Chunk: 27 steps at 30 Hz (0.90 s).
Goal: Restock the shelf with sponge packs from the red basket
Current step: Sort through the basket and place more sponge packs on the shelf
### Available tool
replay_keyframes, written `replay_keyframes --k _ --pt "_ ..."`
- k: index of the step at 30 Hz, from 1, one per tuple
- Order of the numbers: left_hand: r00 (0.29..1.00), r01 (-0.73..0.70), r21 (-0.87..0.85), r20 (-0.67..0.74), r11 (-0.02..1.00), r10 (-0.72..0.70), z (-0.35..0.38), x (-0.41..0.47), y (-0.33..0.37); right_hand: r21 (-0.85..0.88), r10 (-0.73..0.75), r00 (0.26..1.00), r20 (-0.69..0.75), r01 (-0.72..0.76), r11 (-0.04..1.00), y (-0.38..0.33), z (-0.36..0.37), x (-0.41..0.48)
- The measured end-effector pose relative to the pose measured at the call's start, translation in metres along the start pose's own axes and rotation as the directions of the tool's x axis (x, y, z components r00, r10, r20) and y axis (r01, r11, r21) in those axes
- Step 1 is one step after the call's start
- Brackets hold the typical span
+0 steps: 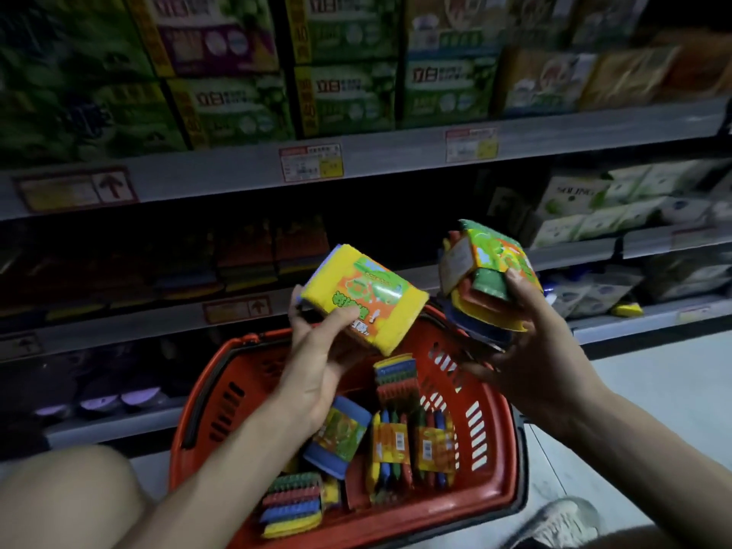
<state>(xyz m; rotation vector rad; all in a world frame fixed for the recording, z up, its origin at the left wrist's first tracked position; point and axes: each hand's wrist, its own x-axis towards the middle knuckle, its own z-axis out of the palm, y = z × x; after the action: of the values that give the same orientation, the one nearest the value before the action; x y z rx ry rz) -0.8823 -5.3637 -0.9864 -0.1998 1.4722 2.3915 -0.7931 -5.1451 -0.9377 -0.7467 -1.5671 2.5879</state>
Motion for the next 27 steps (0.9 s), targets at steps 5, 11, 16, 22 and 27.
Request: replay_keyframes --k 5,11,16,22,27 --pt "0.995 0.054 -0.031 0.080 0.998 -0.051 0.022 -0.006 -0.015 0.126 -0.096 0.994 -0.050 0.102 0.987 0.006 0.018 0.000" --pt "0.995 0.051 0.276 0.073 0.960 -0.074 0.038 -0.004 -0.023 0.293 -0.149 0.956 -0.253 0.222 0.930 0.006 0.022 0.023" --pt "0.984 0.081 0.414 0.111 0.907 -0.139 0.038 0.008 -0.018 0.211 -0.147 0.913 -0.380 0.240 0.948 -0.001 0.009 0.039" --pt "0.929 0.103 0.529 0.251 0.842 -0.271 0.041 -0.003 -0.033 0.200 -0.092 0.853 -0.513 0.223 0.954 0.004 -0.005 0.059" --pt "0.937 0.069 0.626 0.225 0.777 -0.265 0.043 -0.006 -0.034 0.076 -0.014 0.883 -0.469 0.056 0.996 0.025 -0.013 0.063"
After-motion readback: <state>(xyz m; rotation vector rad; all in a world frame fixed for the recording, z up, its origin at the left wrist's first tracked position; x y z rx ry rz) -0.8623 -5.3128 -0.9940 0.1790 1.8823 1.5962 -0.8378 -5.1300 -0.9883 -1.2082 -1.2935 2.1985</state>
